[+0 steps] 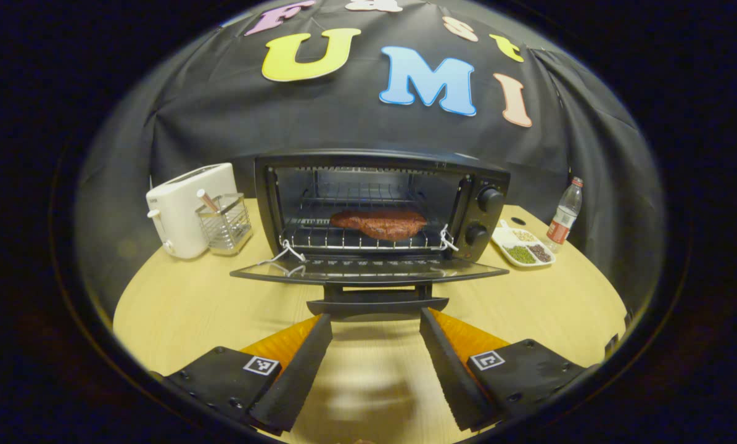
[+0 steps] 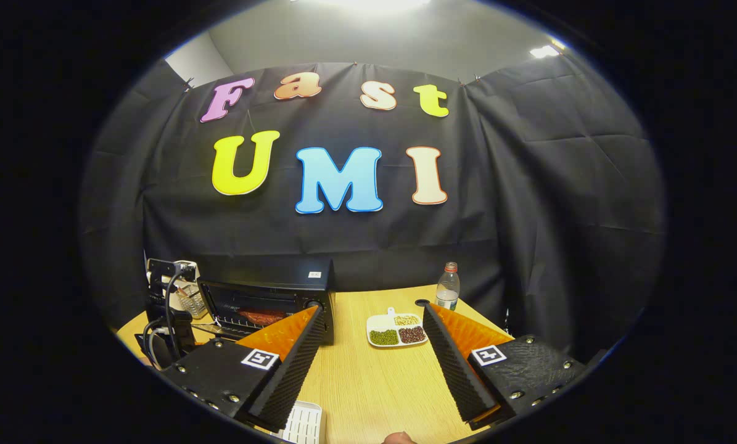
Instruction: Open the electric oven with the left hand, put the food in, and close the electric oven.
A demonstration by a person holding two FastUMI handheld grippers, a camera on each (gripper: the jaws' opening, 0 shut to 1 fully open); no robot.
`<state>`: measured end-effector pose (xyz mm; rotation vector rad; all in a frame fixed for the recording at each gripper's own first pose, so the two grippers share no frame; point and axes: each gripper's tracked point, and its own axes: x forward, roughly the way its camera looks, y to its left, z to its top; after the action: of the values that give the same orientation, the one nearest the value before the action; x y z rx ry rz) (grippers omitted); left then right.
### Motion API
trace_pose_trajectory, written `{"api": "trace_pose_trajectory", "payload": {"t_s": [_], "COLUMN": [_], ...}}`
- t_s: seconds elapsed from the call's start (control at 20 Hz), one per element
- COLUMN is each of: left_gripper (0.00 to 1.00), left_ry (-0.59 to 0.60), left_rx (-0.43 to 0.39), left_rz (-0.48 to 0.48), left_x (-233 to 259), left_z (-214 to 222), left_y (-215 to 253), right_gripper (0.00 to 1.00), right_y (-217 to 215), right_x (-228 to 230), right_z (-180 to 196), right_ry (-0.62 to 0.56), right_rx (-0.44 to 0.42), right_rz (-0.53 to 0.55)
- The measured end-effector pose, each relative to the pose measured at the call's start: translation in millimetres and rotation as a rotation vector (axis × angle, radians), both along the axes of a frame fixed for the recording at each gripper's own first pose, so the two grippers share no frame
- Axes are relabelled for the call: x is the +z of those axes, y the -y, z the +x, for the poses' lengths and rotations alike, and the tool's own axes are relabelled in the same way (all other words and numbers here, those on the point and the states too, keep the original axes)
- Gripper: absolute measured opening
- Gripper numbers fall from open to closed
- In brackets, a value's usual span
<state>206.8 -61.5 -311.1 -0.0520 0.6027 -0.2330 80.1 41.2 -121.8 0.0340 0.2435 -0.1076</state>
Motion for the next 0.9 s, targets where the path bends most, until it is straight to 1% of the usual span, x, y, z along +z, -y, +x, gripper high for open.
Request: {"api": "trace_pose_trajectory", "payload": {"t_s": [0.1, 0.15, 0.2, 0.35, 0.4, 0.45, 0.5, 0.55, 0.6, 0.7, 0.75, 0.8, 0.9], "left_gripper": [0.97, 1.00, 0.97, 0.97, 1.00, 1.00, 1.00, 1.00, 1.00, 1.00, 1.00, 1.00, 1.00], "left_ry": [0.032, 0.050, 0.069, 0.134, 0.154, 0.165, 0.177, 0.191, 0.207, 0.250, 0.274, 0.297, 0.347], "left_rx": [-0.006, -0.008, -0.010, -0.014, -0.019, -0.024, -0.026, -0.028, -0.032, -0.034, -0.038, -0.039, -0.037], "left_rz": [0.005, 0.005, 0.007, 0.004, 0.006, 0.009, 0.010, 0.008, 0.006, 0.010, 0.010, 0.011, 0.008], "left_x": [12, 18, 25, 45, 51, 54, 57, 61, 67, 82, 93, 104, 133], "left_z": [7, 13, 19, 38, 47, 53, 61, 67, 72, 72, 70, 64, 47], "left_y": [0, 0, 1, 1, 2, 3, 2, 2, 3, 3, 4, 4, 4], "right_gripper": [0.98, 0.98, 0.98, 0.98, 0.98, 0.98, 0.91, 0.98, 0.98, 0.98, 0.91, 0.98, 0.98], "right_y": [2, 2, 3, 4, 3, 3, 3, 3, 4, 6, 7, 9, 13], "right_x": [-2, -3, -4, -6, -5, -5, -4, -3, -3, 0, 3, 7, 20], "right_z": [2, 3, 3, 4, 5, 6, 6, 6, 6, 8, 9, 9, 4], "right_ry": [-0.004, -0.006, -0.008, -0.007, -0.006, -0.005, -0.003, -0.001, 0.001, 0.009, 0.015, 0.024, 0.057], "right_rx": [-0.007, -0.010, -0.012, -0.019, -0.020, -0.021, -0.022, -0.022, -0.023, -0.021, -0.017, -0.012, 0.002], "right_rz": [0.007, 0.008, 0.009, 0.011, 0.010, 0.008, 0.007, 0.008, 0.009, 0.013, 0.016, 0.019, 0.027]}}
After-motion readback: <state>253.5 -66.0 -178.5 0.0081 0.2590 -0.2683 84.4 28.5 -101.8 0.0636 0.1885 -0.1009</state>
